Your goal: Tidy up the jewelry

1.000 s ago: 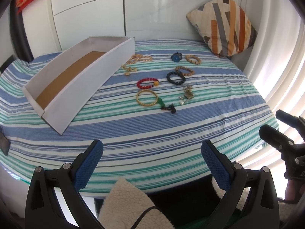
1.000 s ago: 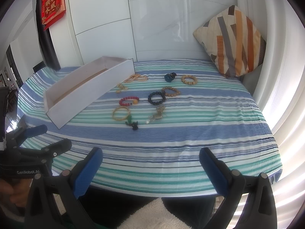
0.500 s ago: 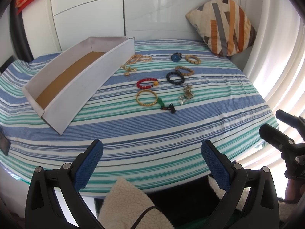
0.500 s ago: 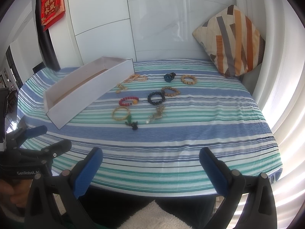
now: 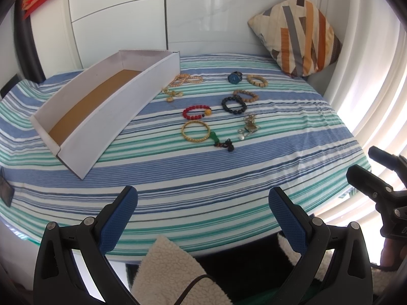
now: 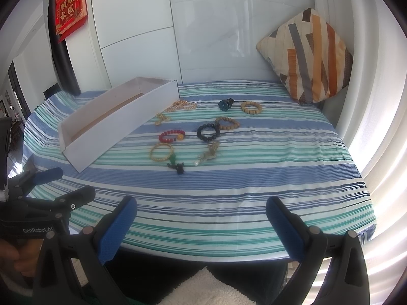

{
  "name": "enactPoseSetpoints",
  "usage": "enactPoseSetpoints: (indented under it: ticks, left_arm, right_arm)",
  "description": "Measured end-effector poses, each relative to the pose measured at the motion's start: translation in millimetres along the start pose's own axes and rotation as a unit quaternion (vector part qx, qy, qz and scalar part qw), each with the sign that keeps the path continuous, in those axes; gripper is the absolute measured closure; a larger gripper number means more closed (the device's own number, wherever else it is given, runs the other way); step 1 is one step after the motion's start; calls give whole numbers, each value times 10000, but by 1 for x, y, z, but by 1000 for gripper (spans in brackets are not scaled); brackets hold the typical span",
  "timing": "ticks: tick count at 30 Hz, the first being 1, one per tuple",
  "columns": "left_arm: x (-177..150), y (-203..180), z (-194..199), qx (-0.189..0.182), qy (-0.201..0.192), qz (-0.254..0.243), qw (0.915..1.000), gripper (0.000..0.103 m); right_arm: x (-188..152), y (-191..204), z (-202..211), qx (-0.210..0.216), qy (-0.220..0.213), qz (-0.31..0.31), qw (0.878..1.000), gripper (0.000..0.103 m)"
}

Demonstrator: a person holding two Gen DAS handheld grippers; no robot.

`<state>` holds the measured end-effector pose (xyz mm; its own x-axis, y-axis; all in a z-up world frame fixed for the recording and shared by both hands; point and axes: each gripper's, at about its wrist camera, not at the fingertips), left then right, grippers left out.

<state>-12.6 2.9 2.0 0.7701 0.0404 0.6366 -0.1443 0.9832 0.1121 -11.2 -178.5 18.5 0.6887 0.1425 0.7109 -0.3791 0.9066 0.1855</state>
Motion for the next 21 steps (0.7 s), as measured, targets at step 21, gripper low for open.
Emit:
enactPoseSetpoints:
  ticks: [21]
  left_arm:
    - [-1, 6, 4, -30, -67, 38, 10000, 1]
  right_arm:
    - [1, 2, 3, -14, -36, 14, 10000, 0]
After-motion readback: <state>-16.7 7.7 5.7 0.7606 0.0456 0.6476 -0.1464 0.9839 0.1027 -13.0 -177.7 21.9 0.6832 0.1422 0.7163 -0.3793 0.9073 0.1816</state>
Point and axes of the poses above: each gripper's, at about its wrist camera, not at the fingertips, and z roughly against the way its jaws point, y to its left, x to its top, and after that the axes turned 11 degrees about x, right-handed
